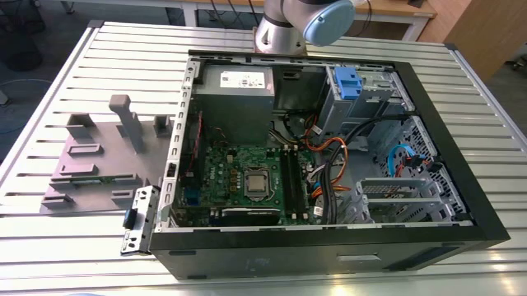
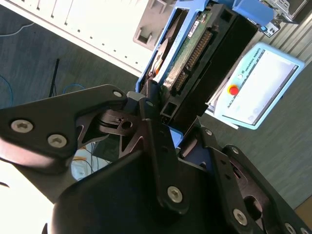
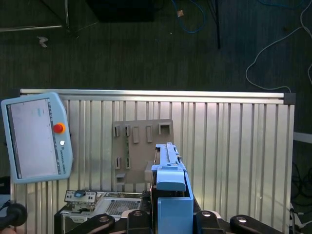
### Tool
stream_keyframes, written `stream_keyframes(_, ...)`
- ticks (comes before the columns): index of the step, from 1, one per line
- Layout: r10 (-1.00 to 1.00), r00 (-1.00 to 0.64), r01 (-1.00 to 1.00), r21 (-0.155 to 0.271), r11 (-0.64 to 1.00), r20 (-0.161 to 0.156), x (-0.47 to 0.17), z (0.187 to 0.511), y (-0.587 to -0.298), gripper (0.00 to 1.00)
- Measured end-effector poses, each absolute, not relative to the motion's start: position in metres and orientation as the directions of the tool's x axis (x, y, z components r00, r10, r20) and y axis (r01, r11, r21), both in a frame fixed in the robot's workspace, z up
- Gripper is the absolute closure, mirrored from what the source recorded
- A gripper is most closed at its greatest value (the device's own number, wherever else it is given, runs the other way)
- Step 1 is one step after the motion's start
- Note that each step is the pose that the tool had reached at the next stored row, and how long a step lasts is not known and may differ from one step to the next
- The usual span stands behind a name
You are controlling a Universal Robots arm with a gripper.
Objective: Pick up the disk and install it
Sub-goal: 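Pick up the disk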
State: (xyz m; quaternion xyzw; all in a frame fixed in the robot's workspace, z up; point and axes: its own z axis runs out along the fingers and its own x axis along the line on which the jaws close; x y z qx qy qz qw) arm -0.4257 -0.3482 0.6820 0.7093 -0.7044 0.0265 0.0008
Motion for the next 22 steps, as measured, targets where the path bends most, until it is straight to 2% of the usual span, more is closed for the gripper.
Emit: stream_keyframes(22,-0.999,0.006,-0.999,-0.036,-0.008,0.039,-0.426,0.693,-0.348,0.64)
